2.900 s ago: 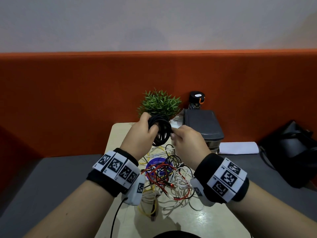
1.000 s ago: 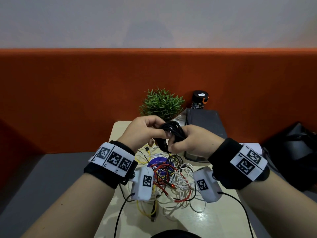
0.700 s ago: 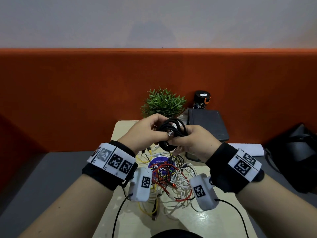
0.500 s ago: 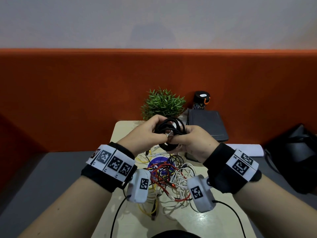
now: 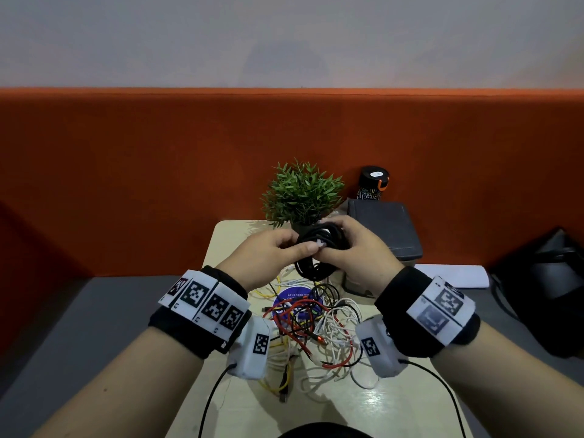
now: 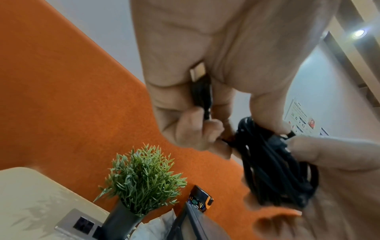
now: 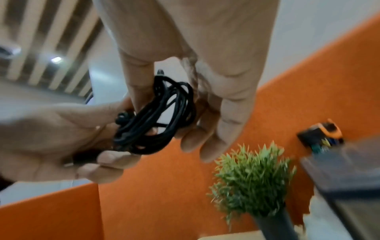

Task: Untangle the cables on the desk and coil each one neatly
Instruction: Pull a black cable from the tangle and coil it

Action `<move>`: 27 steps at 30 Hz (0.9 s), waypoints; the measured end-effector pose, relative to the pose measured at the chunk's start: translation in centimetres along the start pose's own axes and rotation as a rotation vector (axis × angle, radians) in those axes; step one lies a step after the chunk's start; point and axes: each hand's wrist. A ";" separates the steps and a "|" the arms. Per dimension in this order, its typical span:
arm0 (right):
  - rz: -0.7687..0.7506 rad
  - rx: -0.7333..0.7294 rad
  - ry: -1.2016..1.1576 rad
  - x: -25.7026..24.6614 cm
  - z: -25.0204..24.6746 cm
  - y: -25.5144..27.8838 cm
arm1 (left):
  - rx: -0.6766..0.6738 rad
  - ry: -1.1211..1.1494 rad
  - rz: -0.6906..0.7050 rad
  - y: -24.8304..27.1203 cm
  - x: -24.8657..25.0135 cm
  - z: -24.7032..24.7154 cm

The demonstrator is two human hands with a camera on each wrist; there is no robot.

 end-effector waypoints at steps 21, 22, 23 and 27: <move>0.153 0.013 0.181 -0.3 -0.4 -0.4 | -0.003 0.656 0.004 1.5 -2.4 -0.8; 0.153 0.012 0.165 -0.3 -0.4 -0.5 | -0.026 0.716 0.037 1.6 -2.6 -0.7; 0.152 0.015 0.141 -0.4 -0.4 -0.6 | -0.037 0.762 0.069 1.7 -2.9 -0.5; 0.169 0.038 0.047 -0.5 -0.2 -1.0 | 0.101 0.658 0.143 1.5 -3.1 0.9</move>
Point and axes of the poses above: each hand's wrist, its own y-axis away from the middle knuckle, its own z-axis out of the palm, x = y × z, and after that the axes turned 14 degrees about -x, right-handed
